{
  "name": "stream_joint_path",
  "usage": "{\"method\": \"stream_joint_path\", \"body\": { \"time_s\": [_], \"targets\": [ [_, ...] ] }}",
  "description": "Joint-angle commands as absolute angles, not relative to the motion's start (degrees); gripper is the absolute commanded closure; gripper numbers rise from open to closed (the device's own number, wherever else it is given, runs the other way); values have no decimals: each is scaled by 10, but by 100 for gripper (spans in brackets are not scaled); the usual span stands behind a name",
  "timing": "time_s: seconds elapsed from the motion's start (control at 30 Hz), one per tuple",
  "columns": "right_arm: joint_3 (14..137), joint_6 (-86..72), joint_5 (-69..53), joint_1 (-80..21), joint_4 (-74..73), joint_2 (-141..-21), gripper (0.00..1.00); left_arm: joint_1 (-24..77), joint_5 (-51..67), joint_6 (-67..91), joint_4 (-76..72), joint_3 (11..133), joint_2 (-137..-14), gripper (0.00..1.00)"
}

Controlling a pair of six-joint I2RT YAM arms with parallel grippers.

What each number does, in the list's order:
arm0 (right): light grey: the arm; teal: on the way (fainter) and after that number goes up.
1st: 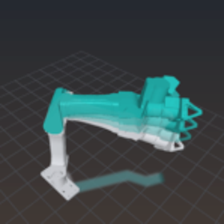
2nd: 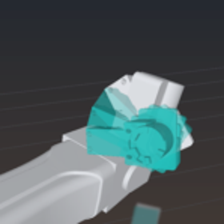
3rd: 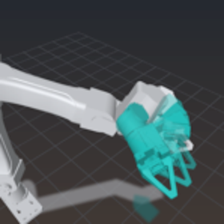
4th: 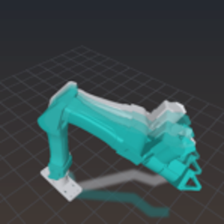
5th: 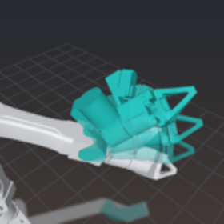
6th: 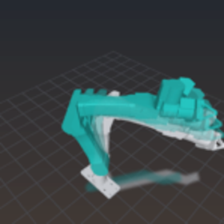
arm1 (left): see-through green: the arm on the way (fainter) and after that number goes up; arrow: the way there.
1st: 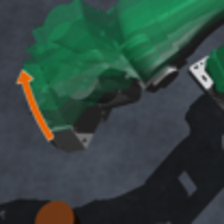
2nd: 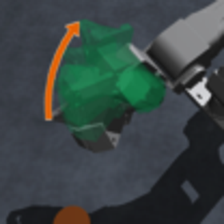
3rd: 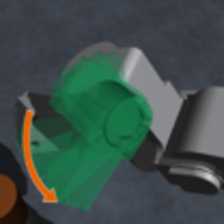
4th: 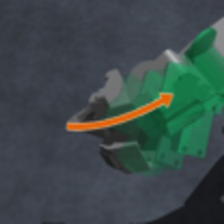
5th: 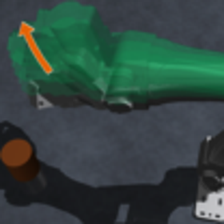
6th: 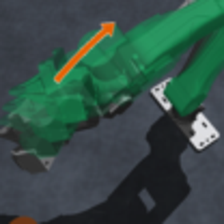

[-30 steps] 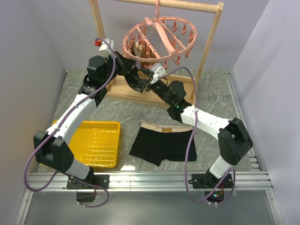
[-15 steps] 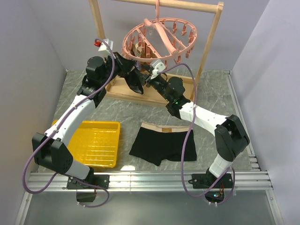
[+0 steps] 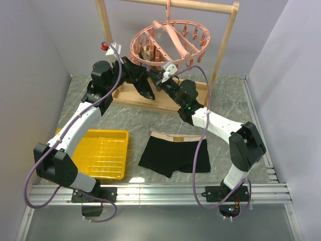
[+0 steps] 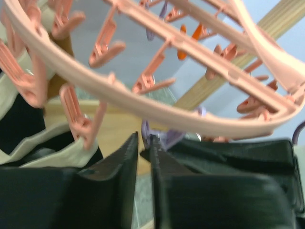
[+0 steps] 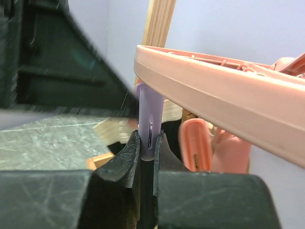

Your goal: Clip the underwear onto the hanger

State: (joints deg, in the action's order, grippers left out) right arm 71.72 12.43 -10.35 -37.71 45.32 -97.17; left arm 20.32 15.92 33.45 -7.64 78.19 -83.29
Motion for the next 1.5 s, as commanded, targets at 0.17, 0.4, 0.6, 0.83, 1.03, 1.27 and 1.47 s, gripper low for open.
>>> {"method": "stream_joint_path", "body": {
  "time_s": [0.17, 0.4, 0.6, 0.83, 1.03, 1.27, 1.47],
  "targets": [
    [745, 114, -108, -376, 461, -972, 100, 200, 218, 340, -48, 781, -801, 55],
    [739, 105, -118, -377, 461, -962, 100, 200, 203, 342, -52, 781, -798, 46],
    [734, 100, -130, -377, 461, -957, 100, 200, 229, 342, -101, 786, -814, 48],
    [731, 92, -139, -377, 463, -957, 100, 200, 189, 350, -163, 775, -820, 44],
    [732, 88, -140, -377, 464, -956, 100, 204, 179, 350, -177, 771, -831, 47],
    [729, 83, -143, -377, 467, -954, 100, 207, 177, 360, -187, 765, -836, 47],
    [731, 78, -144, -377, 462, -951, 100, 218, 173, 360, -203, 768, -846, 47]
  ]
}}
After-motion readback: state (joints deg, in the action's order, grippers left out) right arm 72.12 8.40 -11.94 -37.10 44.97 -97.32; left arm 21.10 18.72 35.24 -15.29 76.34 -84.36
